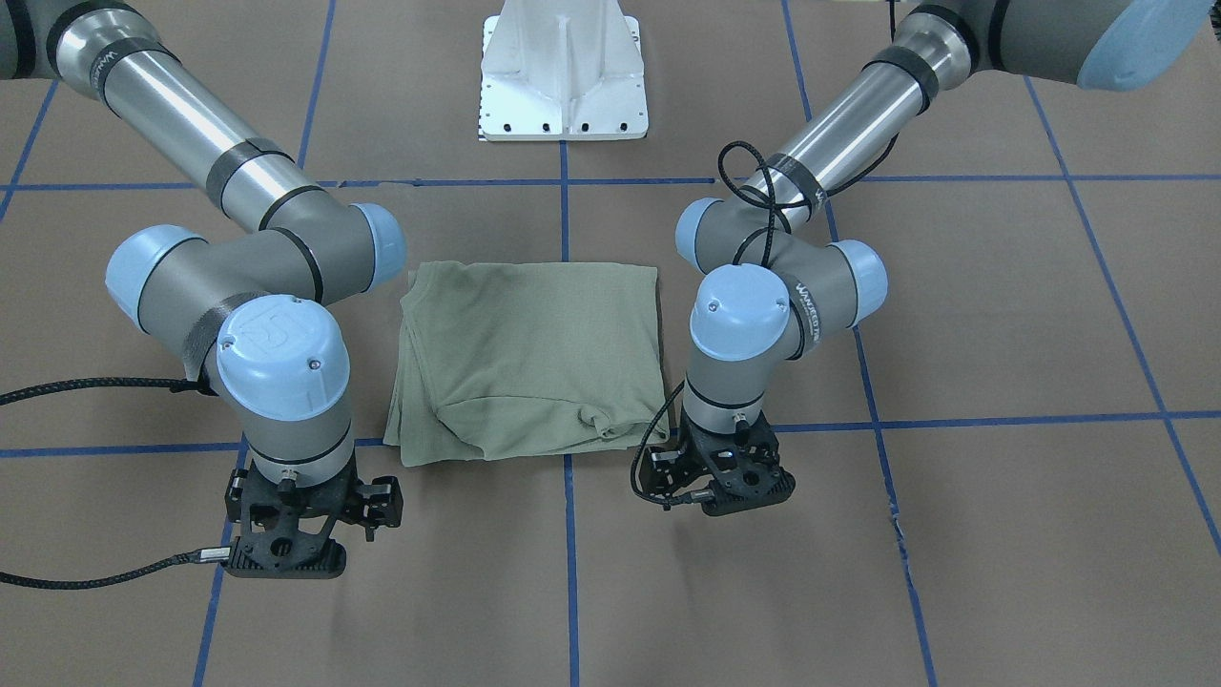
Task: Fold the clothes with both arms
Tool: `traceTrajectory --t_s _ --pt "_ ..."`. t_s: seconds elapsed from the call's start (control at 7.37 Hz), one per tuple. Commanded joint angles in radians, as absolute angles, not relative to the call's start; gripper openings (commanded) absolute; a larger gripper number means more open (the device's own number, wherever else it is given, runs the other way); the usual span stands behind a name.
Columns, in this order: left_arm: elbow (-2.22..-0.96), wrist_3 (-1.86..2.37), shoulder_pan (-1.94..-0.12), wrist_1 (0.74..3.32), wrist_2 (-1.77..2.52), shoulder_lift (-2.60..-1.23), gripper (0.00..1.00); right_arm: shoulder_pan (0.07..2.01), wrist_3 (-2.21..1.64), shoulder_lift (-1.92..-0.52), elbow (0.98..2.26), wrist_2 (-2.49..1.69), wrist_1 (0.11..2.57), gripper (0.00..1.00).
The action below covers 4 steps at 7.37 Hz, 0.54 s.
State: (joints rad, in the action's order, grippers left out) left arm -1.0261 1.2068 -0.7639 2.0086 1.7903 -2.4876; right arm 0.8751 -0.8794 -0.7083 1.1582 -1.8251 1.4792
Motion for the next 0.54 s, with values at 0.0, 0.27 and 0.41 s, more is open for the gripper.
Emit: traceTrajectory --t_s 0.0,0.27,0.41 --pt "-1.072 1.090 -0.819 1.997 1.860 -2.487 1.00 0.888 -0.844 -0.712 1.164 -1.894 1.479 1.00" --pt "-1.270 0.883 -0.917 1.900 2.017 -2.366 1.00 0.978 -0.726 -0.767 1.241 -2.076 1.493 1.00" --pt "-1.404 0.742 -0.978 1.794 2.052 -2.291 1.00 1.030 -0.641 -0.847 1.309 -2.130 1.496 1.00"
